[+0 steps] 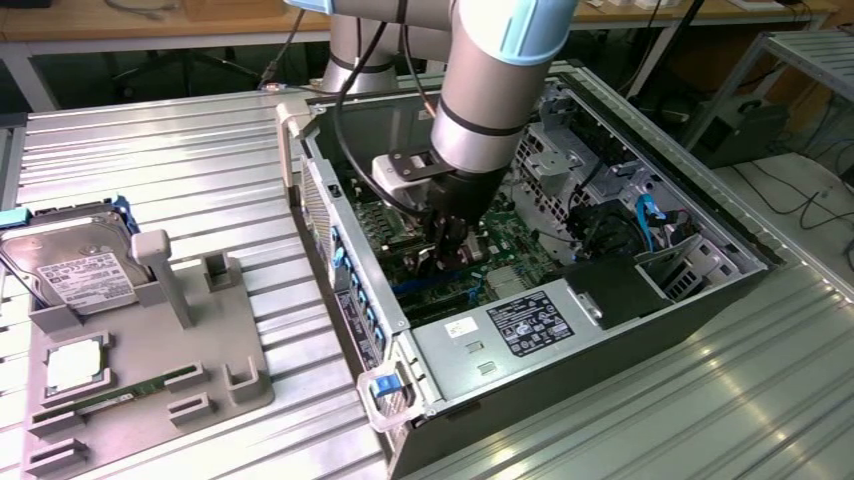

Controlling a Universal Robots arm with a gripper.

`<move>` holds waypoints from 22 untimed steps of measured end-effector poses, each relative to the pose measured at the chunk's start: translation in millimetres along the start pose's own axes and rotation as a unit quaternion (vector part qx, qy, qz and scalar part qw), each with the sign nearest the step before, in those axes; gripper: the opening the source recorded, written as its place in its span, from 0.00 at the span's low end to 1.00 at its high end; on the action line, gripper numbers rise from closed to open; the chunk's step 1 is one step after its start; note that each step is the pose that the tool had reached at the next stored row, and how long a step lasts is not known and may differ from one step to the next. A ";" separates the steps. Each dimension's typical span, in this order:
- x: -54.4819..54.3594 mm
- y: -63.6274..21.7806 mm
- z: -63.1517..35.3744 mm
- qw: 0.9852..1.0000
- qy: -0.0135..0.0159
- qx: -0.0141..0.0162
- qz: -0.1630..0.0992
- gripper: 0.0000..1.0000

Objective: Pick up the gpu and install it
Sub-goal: 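Insert the gpu into the slot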

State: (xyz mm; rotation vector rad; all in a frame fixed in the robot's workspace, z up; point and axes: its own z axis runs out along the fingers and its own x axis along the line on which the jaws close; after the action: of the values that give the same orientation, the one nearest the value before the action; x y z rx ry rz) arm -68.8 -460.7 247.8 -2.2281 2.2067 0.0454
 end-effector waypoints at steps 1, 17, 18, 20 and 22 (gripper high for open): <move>0.0 0.3 0.1 1.000 0.000 0.000 0.000 0.28; 0.0 1.9 2.2 1.000 0.000 0.000 0.000 0.28; 0.0 1.9 2.1 1.000 0.000 0.000 0.000 0.28; -0.1 3.1 1.7 1.000 0.000 0.000 0.000 0.28; -0.1 3.4 -0.3 1.000 0.000 0.000 0.000 0.28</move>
State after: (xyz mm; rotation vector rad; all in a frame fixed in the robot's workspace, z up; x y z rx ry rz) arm -72.2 -460.6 248.2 -2.2283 2.2066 0.0453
